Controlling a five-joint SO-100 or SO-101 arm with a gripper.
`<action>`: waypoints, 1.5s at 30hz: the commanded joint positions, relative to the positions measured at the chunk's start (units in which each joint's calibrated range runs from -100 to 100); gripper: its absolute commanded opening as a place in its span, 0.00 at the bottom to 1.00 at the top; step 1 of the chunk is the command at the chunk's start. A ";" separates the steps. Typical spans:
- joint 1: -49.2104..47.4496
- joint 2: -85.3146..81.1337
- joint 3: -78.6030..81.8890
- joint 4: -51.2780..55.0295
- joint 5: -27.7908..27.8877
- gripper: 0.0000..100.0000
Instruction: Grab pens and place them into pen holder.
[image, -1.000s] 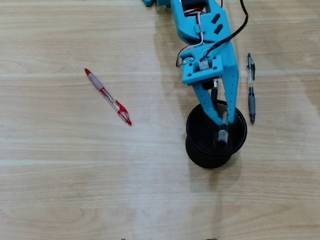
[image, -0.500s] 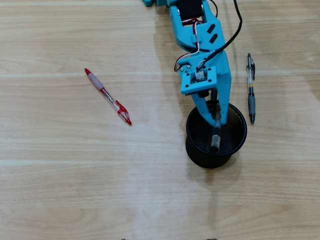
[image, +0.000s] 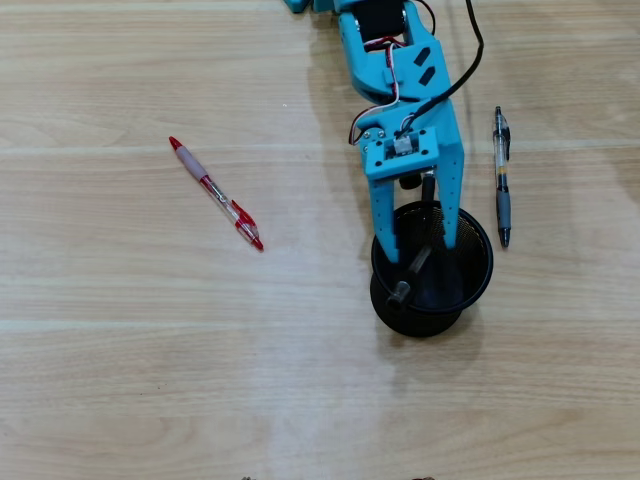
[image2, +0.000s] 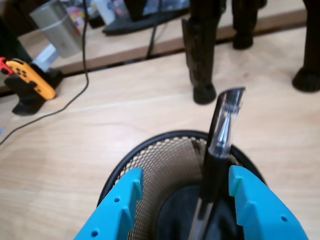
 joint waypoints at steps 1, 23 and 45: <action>0.71 -1.40 -0.80 -2.42 2.85 0.20; 22.73 -10.78 -19.36 69.69 42.63 0.21; 31.44 15.00 -34.30 80.44 55.85 0.21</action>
